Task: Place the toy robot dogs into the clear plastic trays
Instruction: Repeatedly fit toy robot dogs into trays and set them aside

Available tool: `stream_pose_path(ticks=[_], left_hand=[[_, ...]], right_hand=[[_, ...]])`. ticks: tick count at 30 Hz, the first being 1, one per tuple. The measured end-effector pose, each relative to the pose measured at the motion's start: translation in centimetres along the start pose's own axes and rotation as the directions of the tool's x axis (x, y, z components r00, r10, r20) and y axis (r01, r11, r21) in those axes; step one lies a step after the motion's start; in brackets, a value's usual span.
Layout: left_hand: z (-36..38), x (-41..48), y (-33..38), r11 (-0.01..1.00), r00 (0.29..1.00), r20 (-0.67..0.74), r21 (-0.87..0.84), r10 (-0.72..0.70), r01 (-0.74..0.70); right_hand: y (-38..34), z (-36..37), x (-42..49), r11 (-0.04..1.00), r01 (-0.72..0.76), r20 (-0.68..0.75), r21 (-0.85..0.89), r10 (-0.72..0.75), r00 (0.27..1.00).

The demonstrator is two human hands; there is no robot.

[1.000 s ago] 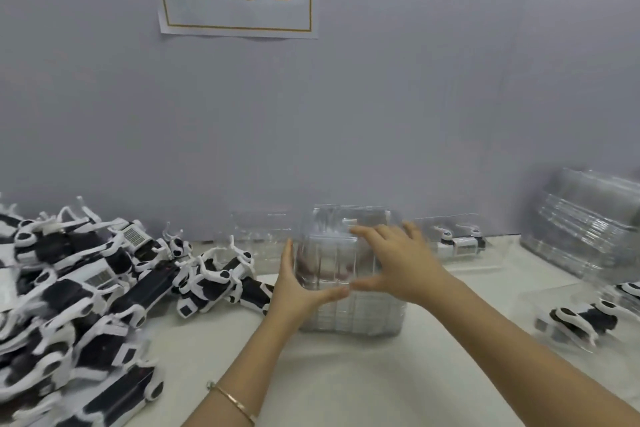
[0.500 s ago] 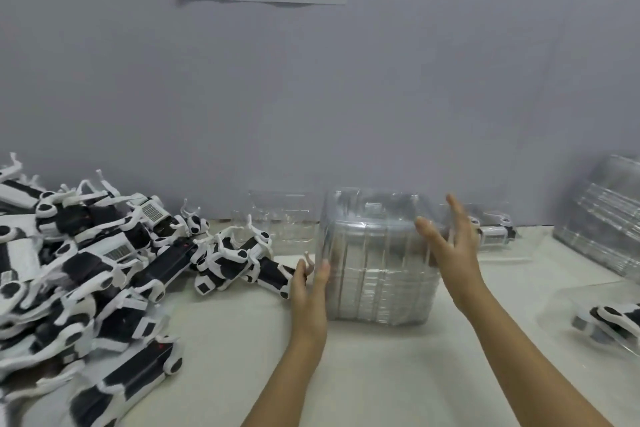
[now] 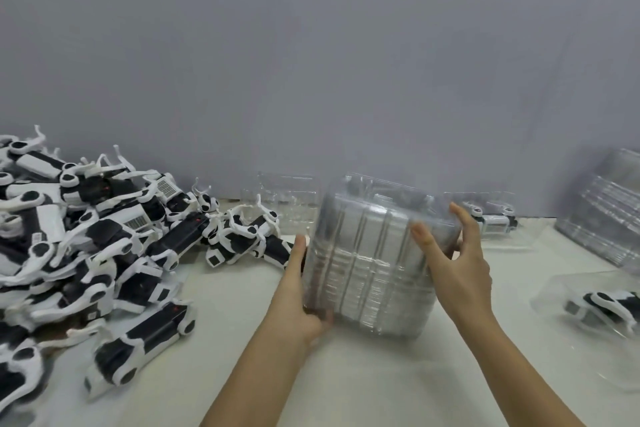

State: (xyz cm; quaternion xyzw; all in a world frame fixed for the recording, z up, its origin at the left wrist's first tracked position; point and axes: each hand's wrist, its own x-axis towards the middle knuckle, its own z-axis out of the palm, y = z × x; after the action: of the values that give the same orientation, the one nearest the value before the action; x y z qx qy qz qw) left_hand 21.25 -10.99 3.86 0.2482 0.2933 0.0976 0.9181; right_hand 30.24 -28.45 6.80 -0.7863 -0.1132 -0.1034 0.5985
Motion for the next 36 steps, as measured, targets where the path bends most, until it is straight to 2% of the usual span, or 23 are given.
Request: stream_pose_path(ticks=[2,4,6,9,11,14,17,19,23,29,36], left_hand=[[0.3,-1.0,0.1,0.993,0.99,0.089,0.016,0.114,-0.116],[0.8,-2.1,0.4,0.964,0.957,0.123,0.001,0.264,-0.267],[1.0,-2.8,0.7,0.901,0.899,0.108,0.038,0.425,-0.431],[1.2,-3.9,0.2,0.736,0.79,0.175,0.292,0.587,-0.611],[1.4,-4.5,-0.4,0.619,0.755,0.164,0.477,0.635,-0.624],[1.6,-4.6,-0.5,0.528,0.71,0.126,0.583,0.693,-0.618],[1.5,-4.5,-0.5,0.483,0.668,0.119,0.6,0.735,-0.638],[1.5,-4.2,-1.1,0.451,0.638,0.141,0.593,0.757,-0.667],[1.9,-4.0,-2.3,0.418,0.624,0.171,0.606,0.762,-0.677],[1.7,-3.9,-1.7,0.457,0.632,0.134,0.579,0.764,-0.675],[1.2,-4.2,-1.7,0.401,0.626,0.118,0.675,0.771,-0.62]], right_hand=[[-0.3,-0.4,-0.4,0.999,-0.03,-0.024,0.03,0.031,0.999],[-0.6,-0.6,-1.1,0.967,-0.157,0.004,0.199,0.159,0.987],[-0.5,-0.1,-2.3,0.878,-0.309,0.063,0.366,0.307,0.949],[0.2,0.5,-4.3,0.819,-0.347,0.093,0.458,0.344,0.934],[0.3,0.6,-5.4,0.819,-0.327,0.115,0.472,0.311,0.943],[0.1,0.2,-6.5,0.858,-0.314,0.14,0.407,0.281,0.949],[0.0,-0.9,-6.5,0.984,-0.108,0.038,0.142,0.104,0.994],[-0.8,-1.8,-5.9,0.998,0.032,-0.008,0.046,-0.032,0.999],[-3.3,-2.3,-4.1,0.986,0.152,0.132,0.073,-0.16,0.978],[-4.4,-1.6,-3.0,0.98,0.179,0.204,0.092,-0.195,0.959],[-4.0,-0.7,-3.4,0.971,0.233,0.176,0.058,-0.24,0.955]])
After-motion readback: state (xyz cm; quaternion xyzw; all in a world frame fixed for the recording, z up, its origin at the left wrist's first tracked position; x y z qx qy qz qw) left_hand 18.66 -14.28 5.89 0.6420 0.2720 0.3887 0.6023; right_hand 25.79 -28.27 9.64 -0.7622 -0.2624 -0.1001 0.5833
